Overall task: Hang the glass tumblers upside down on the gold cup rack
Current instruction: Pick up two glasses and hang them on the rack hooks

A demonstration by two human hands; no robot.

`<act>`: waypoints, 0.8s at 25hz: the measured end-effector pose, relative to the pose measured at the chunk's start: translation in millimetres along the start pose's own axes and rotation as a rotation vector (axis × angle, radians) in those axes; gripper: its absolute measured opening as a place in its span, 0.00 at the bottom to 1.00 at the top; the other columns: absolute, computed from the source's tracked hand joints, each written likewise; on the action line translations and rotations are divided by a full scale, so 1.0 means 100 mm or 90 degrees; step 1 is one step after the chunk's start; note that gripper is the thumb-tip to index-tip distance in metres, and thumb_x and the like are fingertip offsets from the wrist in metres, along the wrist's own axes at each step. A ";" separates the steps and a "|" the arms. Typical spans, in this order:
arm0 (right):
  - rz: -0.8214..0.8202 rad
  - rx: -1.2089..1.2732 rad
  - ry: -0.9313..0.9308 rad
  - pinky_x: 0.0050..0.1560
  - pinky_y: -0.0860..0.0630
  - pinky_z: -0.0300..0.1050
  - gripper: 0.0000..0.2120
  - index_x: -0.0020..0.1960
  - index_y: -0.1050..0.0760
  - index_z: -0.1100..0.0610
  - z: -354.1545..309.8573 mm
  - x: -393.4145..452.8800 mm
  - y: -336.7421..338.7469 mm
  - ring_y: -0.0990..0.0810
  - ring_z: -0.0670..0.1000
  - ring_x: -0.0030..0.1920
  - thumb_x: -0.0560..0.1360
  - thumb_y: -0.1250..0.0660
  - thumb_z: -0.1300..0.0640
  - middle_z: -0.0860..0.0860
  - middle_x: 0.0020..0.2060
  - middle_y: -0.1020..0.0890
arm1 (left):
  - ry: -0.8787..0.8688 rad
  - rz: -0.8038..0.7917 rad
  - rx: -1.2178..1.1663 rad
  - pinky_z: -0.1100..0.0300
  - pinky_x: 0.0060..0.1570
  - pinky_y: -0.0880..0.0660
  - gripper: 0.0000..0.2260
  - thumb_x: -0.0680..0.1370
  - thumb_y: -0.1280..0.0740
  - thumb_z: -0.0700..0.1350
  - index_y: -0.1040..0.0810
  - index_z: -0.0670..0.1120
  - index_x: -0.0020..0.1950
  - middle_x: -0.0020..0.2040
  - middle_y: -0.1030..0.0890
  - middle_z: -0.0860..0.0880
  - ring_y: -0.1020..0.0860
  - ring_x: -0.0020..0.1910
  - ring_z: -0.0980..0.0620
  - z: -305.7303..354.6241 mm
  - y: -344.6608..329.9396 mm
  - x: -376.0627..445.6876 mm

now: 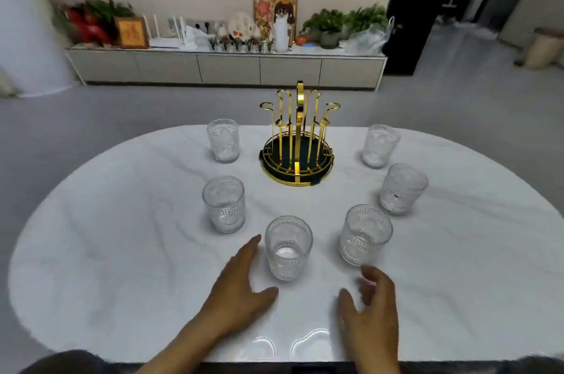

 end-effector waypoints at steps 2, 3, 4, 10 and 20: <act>-0.017 0.095 -0.084 0.61 0.30 0.55 0.37 0.68 0.35 0.50 -0.02 0.21 0.11 0.28 0.58 0.64 0.64 0.24 0.64 0.53 0.64 0.28 | -0.004 0.015 -0.150 0.79 0.54 0.36 0.40 0.62 0.26 0.49 0.42 0.77 0.63 0.61 0.31 0.79 0.31 0.61 0.75 0.23 0.02 0.03; -0.047 0.112 -0.090 0.62 0.31 0.55 0.42 0.71 0.39 0.51 -0.05 0.33 0.11 0.29 0.58 0.65 0.63 0.22 0.63 0.53 0.66 0.29 | 0.030 0.020 -0.172 0.79 0.51 0.35 0.38 0.61 0.24 0.49 0.39 0.76 0.62 0.58 0.28 0.78 0.29 0.58 0.75 0.22 -0.05 0.04; -0.067 0.095 -0.092 0.60 0.30 0.54 0.45 0.73 0.41 0.51 -0.06 0.43 0.10 0.27 0.57 0.64 0.62 0.21 0.62 0.53 0.65 0.28 | 0.056 0.027 -0.207 0.77 0.49 0.33 0.36 0.60 0.23 0.51 0.35 0.72 0.61 0.57 0.24 0.74 0.27 0.56 0.73 0.24 -0.13 0.04; -0.067 0.164 -0.094 0.49 0.27 0.50 0.34 0.61 0.31 0.45 -0.15 0.62 0.10 0.21 0.53 0.51 0.60 0.19 0.56 0.52 0.57 0.20 | 0.088 0.132 -0.294 0.63 0.46 0.23 0.30 0.55 0.19 0.49 0.26 0.54 0.53 0.47 0.16 0.61 0.18 0.47 0.57 0.20 -0.07 0.05; 0.079 0.348 0.151 0.47 0.22 0.50 0.31 0.53 0.27 0.46 -1.80 1.88 0.85 0.20 0.51 0.47 0.56 0.20 0.39 0.52 0.49 0.19 | -0.076 0.372 -0.247 0.64 0.36 0.23 0.32 0.61 0.22 0.62 0.30 0.52 0.58 0.50 0.22 0.49 0.20 0.42 0.59 1.22 1.97 1.14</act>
Point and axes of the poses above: each hand's wrist, its own x-axis towards the middle knuckle, its own y-axis out of the back of the hand, z = x × y, the point moved 8 cm from there along x, towards the middle knuckle
